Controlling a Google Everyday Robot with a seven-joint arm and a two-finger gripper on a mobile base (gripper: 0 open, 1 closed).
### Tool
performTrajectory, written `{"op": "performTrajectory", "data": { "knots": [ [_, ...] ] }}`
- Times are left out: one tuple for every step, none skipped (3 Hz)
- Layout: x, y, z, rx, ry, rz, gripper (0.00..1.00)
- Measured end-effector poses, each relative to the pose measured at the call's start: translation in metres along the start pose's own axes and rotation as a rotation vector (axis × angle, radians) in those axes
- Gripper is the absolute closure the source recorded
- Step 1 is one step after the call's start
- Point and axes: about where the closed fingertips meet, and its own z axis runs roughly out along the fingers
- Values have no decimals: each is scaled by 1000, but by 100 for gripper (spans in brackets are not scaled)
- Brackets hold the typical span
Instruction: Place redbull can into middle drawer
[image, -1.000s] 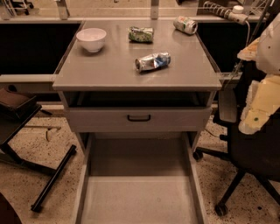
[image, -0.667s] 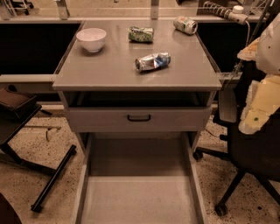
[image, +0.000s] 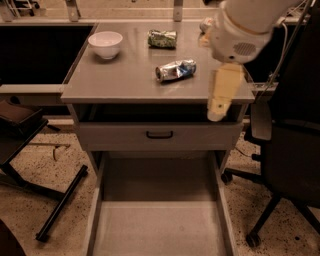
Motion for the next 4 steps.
{"op": "performTrajectory", "data": {
  "knots": [
    [-86, -49, 39, -5, -66, -152, 0],
    [-85, -49, 39, -5, -66, -151, 0],
    [-90, -77, 48, 38, -75, -181, 0],
    [-95, -132, 73, 77, -58, -233, 0]
  ]
}}
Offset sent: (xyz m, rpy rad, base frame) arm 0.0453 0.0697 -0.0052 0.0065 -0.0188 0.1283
